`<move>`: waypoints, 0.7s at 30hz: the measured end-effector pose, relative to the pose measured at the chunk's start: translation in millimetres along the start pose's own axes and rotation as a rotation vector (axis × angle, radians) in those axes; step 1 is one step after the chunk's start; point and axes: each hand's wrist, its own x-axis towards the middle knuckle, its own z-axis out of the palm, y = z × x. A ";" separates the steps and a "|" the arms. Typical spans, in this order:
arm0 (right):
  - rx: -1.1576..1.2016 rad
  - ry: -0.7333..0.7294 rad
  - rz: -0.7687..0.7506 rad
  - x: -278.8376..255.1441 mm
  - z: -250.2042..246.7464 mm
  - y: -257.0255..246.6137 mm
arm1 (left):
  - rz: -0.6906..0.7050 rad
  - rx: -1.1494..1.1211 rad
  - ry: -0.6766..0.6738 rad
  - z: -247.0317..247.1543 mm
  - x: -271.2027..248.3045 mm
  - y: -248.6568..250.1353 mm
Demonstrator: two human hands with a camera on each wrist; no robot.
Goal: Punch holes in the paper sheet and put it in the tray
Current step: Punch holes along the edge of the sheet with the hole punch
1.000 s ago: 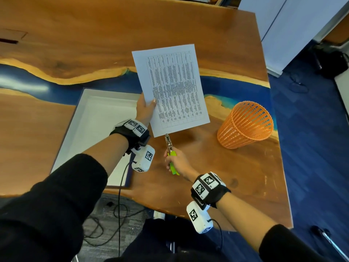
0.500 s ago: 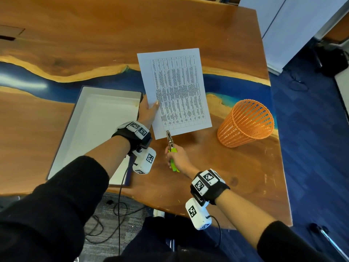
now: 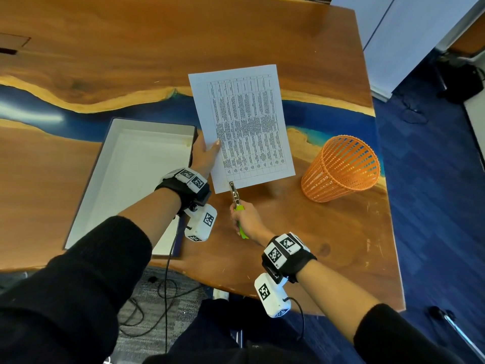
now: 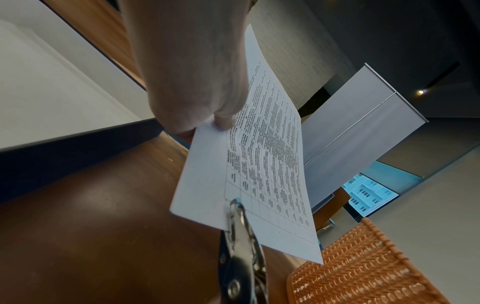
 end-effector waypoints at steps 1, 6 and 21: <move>-0.012 0.013 0.002 0.1 0.8 0.2 | -0.002 0.003 0.005 0.4 0.1 -0.1; -0.054 0.073 -0.001 2.0 5.2 3.1 | 0.002 0.002 0.012 2.2 1.4 -1.9; -0.144 0.090 0.048 9.0 5.1 5.4 | -0.006 -0.012 -0.019 2.8 1.5 -5.6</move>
